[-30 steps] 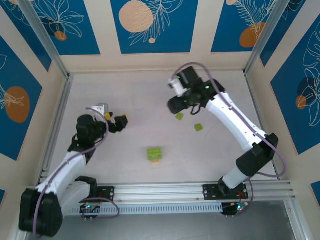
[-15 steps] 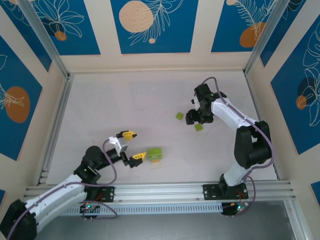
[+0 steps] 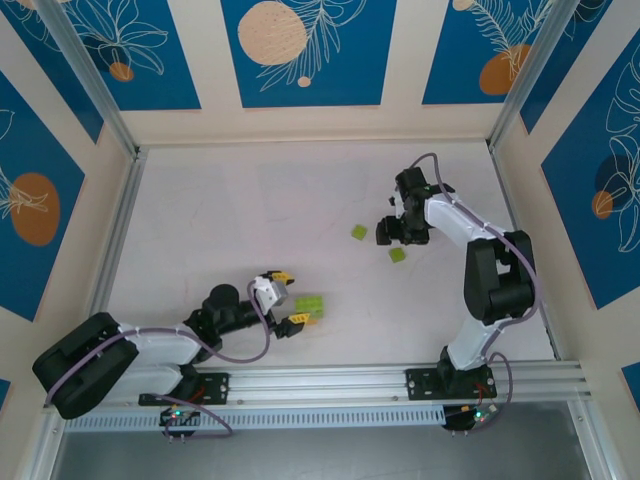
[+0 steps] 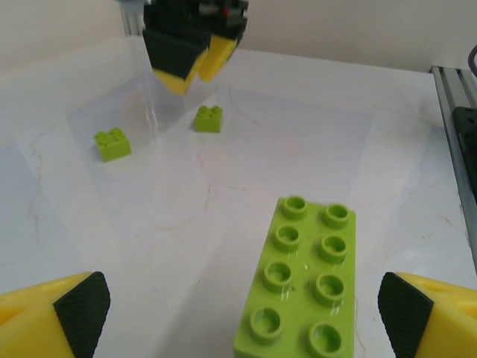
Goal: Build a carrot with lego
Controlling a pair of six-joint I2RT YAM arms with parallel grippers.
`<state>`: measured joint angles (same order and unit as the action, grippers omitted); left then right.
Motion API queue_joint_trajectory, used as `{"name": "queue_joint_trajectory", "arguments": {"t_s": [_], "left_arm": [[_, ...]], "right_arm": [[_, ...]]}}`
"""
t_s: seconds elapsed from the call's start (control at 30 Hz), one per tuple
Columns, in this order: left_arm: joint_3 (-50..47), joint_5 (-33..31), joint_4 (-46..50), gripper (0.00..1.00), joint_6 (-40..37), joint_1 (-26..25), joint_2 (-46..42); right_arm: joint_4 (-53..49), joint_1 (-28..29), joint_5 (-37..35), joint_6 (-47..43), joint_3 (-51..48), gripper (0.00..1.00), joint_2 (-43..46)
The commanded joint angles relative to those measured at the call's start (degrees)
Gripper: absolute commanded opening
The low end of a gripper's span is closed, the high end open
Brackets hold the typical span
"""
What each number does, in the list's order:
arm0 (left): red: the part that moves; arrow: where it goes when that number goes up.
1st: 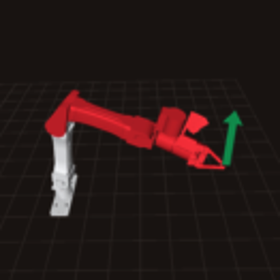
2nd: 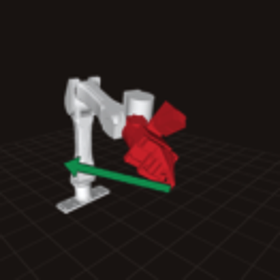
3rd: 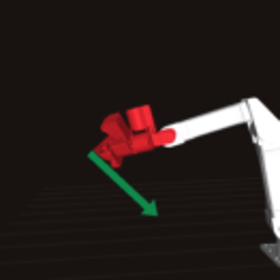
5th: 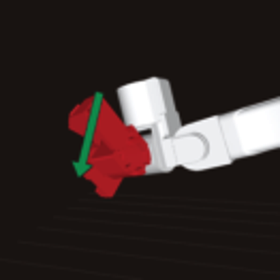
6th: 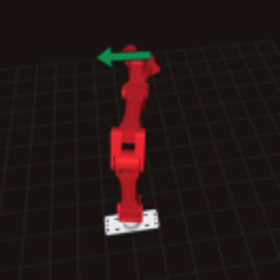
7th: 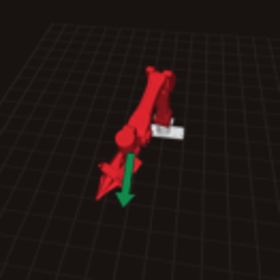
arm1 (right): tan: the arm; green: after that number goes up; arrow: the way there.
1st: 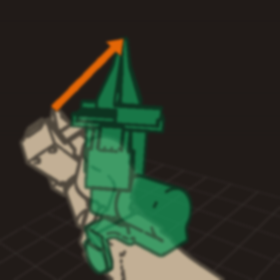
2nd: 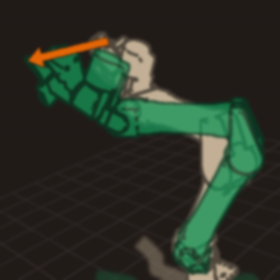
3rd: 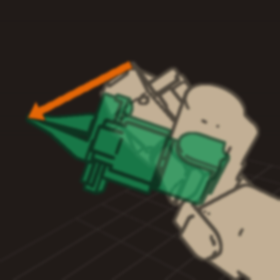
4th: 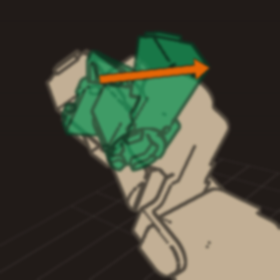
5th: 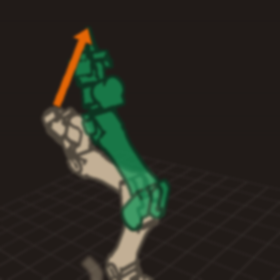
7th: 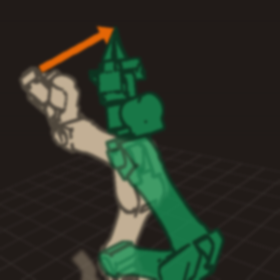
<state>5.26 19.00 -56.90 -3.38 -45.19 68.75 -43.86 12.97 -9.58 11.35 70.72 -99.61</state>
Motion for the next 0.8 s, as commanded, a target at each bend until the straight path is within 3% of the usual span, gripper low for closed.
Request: {"name": "queue_joint_trajectory", "arguments": {"t_s": [0.0,0.5,0.77], "left_arm": [[1.0,0.5,-5.3,0.95,-2.5,-0.7,1.0],[2.6,6.4,-8.5,0.86,-4.1,-1.3,8.7],[2.7,8.5,-8.8,0.65,-4.4,-1.3,9.2]], "right_arm": [[0.3,0.1,2.0,-0.3,0.7,0.71,-1.3],[-0.3,0.2,1.2,-0.4,0.0,0.69,-3.2],[-0.5,0.2,0.4,-0.6,0.2,0.68,-4.1]]}}
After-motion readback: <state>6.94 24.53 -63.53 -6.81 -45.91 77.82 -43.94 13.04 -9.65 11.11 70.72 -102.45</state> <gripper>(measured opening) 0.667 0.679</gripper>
